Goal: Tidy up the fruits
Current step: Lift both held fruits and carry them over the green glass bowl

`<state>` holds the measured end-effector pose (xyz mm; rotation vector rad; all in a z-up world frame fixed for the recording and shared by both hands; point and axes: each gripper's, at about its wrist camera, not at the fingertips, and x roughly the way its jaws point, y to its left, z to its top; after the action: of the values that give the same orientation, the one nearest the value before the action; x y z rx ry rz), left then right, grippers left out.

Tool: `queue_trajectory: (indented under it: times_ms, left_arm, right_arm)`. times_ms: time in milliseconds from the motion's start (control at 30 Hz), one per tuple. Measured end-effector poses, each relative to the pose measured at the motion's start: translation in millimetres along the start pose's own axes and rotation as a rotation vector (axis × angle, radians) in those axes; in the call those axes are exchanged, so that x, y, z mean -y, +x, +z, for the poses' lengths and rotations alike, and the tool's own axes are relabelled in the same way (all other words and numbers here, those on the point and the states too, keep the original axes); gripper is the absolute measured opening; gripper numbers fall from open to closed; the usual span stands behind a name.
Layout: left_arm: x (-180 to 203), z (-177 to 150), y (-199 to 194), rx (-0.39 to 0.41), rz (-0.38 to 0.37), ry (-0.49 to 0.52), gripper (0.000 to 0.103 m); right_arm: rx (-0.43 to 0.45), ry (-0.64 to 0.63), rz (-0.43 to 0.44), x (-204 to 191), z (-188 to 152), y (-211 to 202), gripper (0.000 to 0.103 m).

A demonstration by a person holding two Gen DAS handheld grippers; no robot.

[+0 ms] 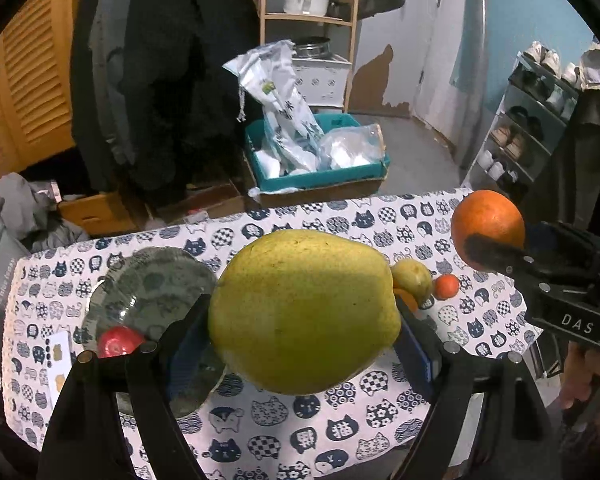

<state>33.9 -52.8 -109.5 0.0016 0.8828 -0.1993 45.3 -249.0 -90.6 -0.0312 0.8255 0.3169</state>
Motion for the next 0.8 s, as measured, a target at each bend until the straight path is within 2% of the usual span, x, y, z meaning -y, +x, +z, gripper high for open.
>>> queue_trajectory:
  times_ms: [333,800]
  left_arm:
    - [-33.4,5.1,-6.6,0.025,0.046,-0.034,0.086]
    - [-107.2,5.0,2.7,-0.004,0.110,-0.136,0.086]
  right_arm:
    - [0.001,-0.032,0.030,-27.5,16.4,11.1,0.063]
    - [-0.026,-0.064,0.120,-80.9,40.0,44.3,0.063]
